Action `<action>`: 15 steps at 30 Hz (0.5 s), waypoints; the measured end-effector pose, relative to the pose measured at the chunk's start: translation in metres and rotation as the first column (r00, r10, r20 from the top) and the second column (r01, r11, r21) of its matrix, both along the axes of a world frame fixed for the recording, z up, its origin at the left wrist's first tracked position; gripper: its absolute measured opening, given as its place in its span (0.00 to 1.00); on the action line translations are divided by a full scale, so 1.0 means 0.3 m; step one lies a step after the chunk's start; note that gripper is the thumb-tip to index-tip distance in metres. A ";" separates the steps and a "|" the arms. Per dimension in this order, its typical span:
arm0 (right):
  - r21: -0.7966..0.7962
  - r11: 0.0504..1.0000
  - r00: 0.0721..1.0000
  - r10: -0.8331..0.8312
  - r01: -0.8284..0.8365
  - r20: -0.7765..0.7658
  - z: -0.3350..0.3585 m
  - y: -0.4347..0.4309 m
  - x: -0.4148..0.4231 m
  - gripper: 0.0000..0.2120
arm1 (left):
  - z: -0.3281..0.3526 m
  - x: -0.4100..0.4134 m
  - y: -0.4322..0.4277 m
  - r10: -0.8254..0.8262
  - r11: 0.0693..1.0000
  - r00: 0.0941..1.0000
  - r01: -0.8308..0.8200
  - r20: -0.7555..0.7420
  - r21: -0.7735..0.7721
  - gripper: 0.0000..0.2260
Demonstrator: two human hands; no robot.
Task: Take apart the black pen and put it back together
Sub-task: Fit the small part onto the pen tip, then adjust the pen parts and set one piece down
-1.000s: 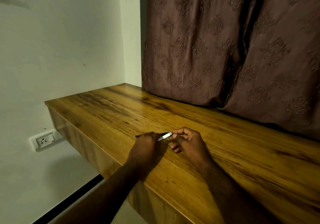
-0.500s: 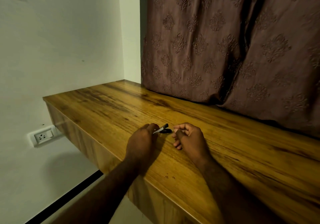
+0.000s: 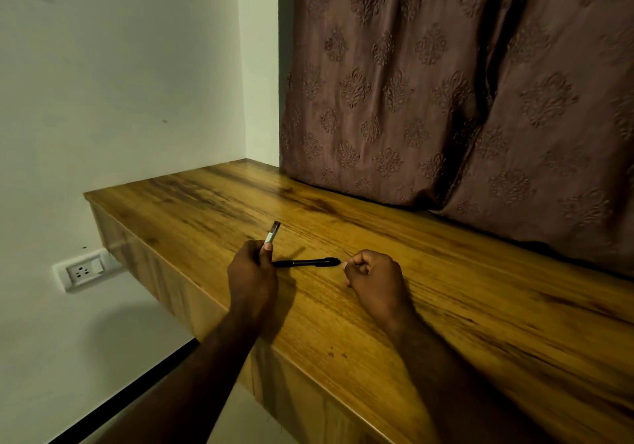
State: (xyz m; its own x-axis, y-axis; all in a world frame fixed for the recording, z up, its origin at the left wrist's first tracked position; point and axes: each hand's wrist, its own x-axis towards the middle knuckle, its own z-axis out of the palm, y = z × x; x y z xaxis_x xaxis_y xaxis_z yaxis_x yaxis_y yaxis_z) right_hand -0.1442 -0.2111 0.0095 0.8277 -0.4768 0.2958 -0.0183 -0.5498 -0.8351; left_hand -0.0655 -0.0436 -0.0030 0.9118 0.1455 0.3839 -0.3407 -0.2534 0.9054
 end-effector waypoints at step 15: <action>-0.069 0.996 0.997 0.051 -0.055 -0.060 0.006 0.008 -0.002 0.06 | -0.034 0.049 0.007 -0.116 0.988 0.990 0.107 -0.081 -0.113 0.07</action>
